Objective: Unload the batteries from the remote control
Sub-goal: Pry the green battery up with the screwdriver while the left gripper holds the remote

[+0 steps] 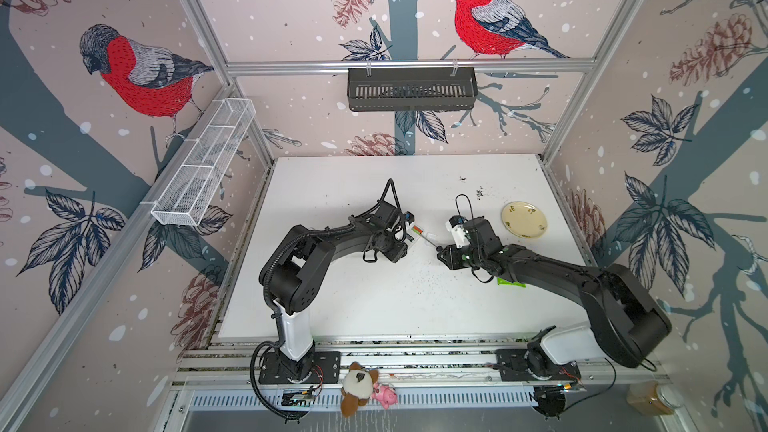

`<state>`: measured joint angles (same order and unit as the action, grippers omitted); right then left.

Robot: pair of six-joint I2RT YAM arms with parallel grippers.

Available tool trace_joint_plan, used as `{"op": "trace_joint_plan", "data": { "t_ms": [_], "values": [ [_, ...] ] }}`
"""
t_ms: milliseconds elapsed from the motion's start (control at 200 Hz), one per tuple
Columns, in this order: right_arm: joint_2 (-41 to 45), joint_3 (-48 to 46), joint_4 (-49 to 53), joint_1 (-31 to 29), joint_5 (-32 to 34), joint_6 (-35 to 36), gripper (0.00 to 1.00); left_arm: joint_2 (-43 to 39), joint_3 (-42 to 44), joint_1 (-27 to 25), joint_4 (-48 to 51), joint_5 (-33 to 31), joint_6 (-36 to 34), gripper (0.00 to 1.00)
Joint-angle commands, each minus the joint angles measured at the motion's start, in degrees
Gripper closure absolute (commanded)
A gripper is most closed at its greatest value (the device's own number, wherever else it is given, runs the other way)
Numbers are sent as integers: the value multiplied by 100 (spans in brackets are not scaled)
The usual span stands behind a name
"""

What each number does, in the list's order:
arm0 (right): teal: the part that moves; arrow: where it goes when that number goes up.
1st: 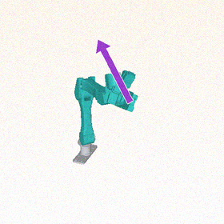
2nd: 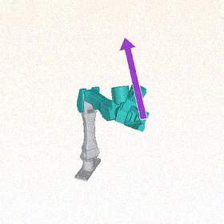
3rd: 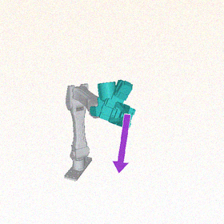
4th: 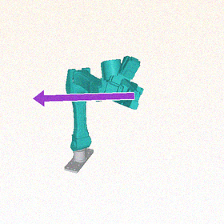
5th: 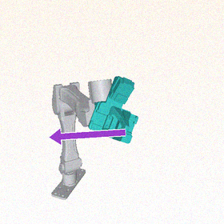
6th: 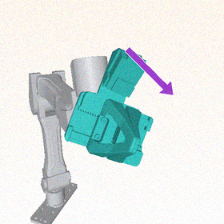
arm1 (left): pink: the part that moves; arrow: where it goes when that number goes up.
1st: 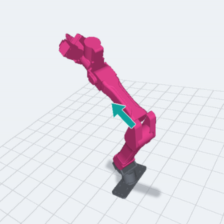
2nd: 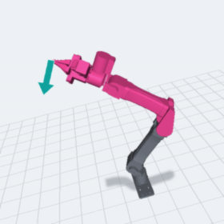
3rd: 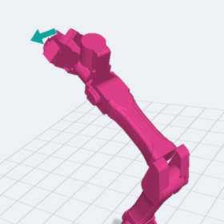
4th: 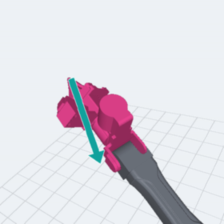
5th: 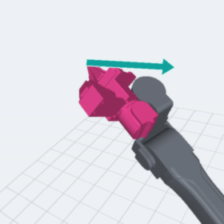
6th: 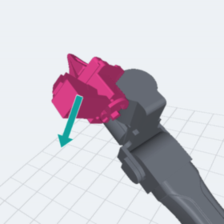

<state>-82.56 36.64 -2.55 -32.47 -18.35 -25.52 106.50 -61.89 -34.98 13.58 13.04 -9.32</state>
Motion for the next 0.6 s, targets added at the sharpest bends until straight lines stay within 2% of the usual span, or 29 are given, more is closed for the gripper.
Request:
{"op": "trace_joint_plan", "data": {
  "t_ms": [0,285,595],
  "values": [
    [-60,-122,-1208,55,-277,-146,99,125,26,-70,573,2032,-545,100],
    [-46,-444,-2172,154,-599,-374,99,231,-23,-61,570,2140,-520,100],
    [-111,-527,-2786,221,-869,-539,99,345,-98,-53,593,2152,-509,100]
  ]
}}
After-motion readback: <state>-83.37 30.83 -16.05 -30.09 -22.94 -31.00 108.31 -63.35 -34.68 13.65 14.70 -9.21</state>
